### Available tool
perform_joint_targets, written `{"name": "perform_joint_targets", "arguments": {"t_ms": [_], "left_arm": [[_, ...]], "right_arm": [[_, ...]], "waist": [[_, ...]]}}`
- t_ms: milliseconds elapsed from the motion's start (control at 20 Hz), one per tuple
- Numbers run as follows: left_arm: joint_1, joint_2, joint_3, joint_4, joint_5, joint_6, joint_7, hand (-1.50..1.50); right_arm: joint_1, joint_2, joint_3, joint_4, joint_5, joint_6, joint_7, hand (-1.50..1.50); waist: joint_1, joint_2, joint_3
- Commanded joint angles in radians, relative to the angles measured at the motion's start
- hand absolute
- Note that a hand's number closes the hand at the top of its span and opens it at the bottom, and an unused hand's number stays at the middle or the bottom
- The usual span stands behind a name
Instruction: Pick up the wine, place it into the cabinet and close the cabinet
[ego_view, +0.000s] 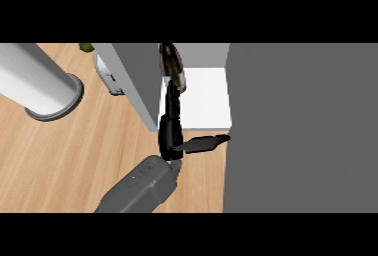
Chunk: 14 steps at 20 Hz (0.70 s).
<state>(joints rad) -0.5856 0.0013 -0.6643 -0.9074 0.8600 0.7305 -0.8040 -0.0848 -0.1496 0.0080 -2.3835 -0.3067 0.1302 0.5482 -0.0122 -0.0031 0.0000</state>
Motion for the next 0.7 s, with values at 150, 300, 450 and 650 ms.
{"name": "perform_joint_targets", "arguments": {"t_ms": [150,300,450,650], "left_arm": [[0.168,0.001,-0.097,-0.249,-0.113,0.128,0.016,-1.5],[0.228,0.003,-0.129,-0.382,-0.135,0.182,0.034,-1.5],[0.355,0.034,-0.173,-0.469,-0.169,0.195,0.003,-1.5],[0.414,0.103,-0.207,-0.626,-0.219,0.278,0.094,-1.5]], "right_arm": [[0.002,0.018,0.026,-0.079,0.032,-0.034,0.03,-1.5],[0.007,-0.007,-0.022,-0.1,-0.021,-0.031,0.064,-1.5],[0.099,0.007,0.01,-0.174,0.003,-0.017,0.045,-1.5],[0.102,0.019,0.014,-0.159,0.011,-0.02,0.025,-1.5]], "waist": [[0.015,-0.001,0.0],[0.014,-0.001,0.0],[0.011,-0.003,0.0],[0.014,-0.004,0.001]]}}
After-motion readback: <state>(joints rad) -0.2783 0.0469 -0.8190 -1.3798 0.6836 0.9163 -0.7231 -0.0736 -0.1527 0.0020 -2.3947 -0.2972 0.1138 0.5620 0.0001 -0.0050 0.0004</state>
